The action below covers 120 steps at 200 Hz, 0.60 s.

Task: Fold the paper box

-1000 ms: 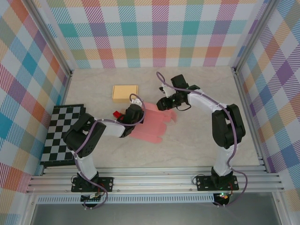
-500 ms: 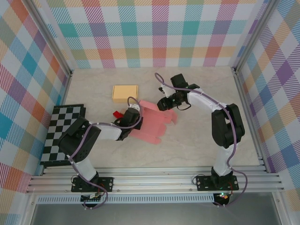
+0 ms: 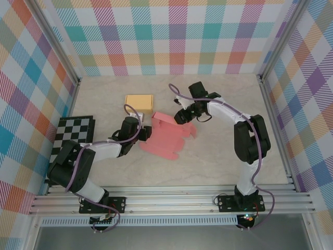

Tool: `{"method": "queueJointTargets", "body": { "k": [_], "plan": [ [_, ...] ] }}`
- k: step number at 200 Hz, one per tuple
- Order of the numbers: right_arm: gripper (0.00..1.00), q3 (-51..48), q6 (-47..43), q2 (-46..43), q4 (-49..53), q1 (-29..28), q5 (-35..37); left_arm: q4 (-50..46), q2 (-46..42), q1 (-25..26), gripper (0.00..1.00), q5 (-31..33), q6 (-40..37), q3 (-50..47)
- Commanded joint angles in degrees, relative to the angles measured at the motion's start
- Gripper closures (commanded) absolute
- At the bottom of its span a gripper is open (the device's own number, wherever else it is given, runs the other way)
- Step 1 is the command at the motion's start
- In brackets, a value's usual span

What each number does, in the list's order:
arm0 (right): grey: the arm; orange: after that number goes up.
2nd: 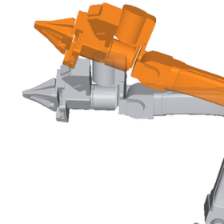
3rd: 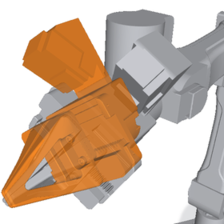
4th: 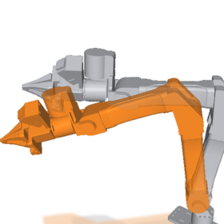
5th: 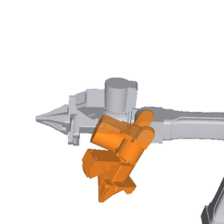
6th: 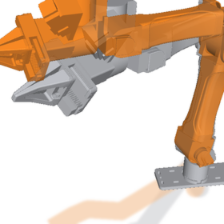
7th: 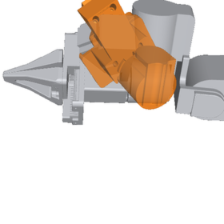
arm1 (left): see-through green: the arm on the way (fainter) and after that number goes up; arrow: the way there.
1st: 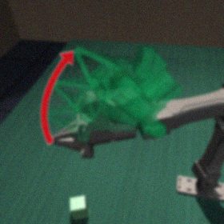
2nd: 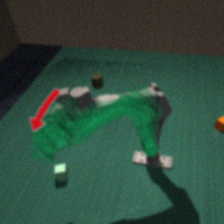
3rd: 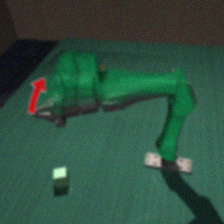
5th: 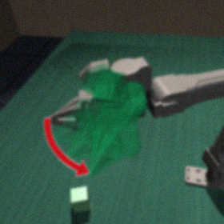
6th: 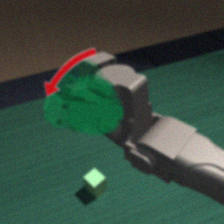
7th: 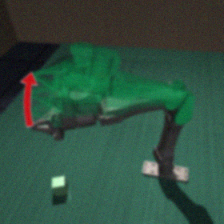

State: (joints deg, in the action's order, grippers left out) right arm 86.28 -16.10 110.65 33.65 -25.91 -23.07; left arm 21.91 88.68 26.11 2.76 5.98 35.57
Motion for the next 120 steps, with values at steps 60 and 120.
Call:
{"method": "queueJointTargets", "body": {
  "k": [60, 120],
  "plan": [
    [0.61, 6.95, -11.1, 6.06, 8.09, 0.69, -1.79, -2.75, 9.32, -0.65, 0.47, -3.19, -7.2, 11.31],
    [0.61, 9.41, -13.94, 7.3, 10.01, 0.75, -1.85, -4.94, 10.28, -1.5, 0.47, -3.24, -8.46, 12.93]
  ]
}}
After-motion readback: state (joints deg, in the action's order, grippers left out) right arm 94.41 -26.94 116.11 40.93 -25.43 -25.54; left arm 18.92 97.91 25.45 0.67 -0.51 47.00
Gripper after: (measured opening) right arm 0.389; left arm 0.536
